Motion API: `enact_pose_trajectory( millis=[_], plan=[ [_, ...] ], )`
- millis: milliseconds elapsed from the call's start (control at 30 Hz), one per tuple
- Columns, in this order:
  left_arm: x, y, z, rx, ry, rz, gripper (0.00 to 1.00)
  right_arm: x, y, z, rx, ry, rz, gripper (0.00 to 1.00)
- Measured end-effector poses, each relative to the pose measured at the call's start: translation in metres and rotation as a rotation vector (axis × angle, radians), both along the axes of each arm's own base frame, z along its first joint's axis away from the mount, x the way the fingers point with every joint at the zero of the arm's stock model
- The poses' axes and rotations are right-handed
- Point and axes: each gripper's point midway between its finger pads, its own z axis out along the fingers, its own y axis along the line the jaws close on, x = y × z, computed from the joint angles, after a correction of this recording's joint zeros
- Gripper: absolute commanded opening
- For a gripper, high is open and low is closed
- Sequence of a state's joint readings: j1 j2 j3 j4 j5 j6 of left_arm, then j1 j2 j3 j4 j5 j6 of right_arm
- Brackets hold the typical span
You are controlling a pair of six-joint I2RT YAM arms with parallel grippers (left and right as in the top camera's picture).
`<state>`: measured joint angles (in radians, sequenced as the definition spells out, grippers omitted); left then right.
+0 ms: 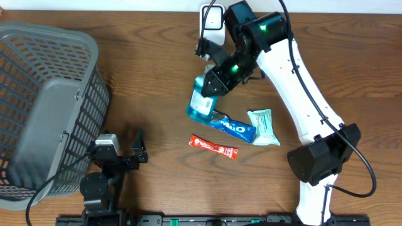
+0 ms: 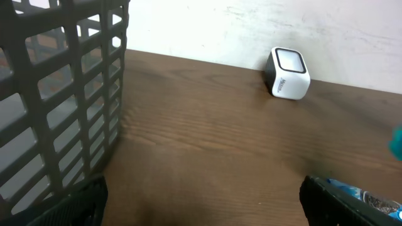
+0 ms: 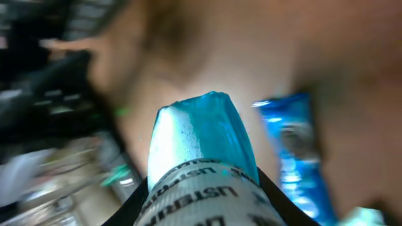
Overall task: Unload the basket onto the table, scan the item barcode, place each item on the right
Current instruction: 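Lift the teal bottle and carry it to the white scanner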
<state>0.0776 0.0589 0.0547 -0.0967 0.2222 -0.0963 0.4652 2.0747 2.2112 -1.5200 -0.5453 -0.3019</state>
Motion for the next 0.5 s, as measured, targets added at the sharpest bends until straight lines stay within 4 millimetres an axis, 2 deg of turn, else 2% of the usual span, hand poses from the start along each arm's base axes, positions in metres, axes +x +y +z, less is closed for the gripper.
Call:
enact_pose_trajectory(
  millis=[233, 500],
  plan=[
    [0.0, 0.0, 0.0, 0.0, 0.0, 0.0, 0.98, 0.063, -0.02, -0.006, -0.163, -0.293, -0.086, 0.02],
    [0.0, 0.0, 0.0, 0.0, 0.0, 0.0, 0.98, 0.129, -0.041, 0.011, -0.294, -0.575, -0.245, 0.01]
  ],
)
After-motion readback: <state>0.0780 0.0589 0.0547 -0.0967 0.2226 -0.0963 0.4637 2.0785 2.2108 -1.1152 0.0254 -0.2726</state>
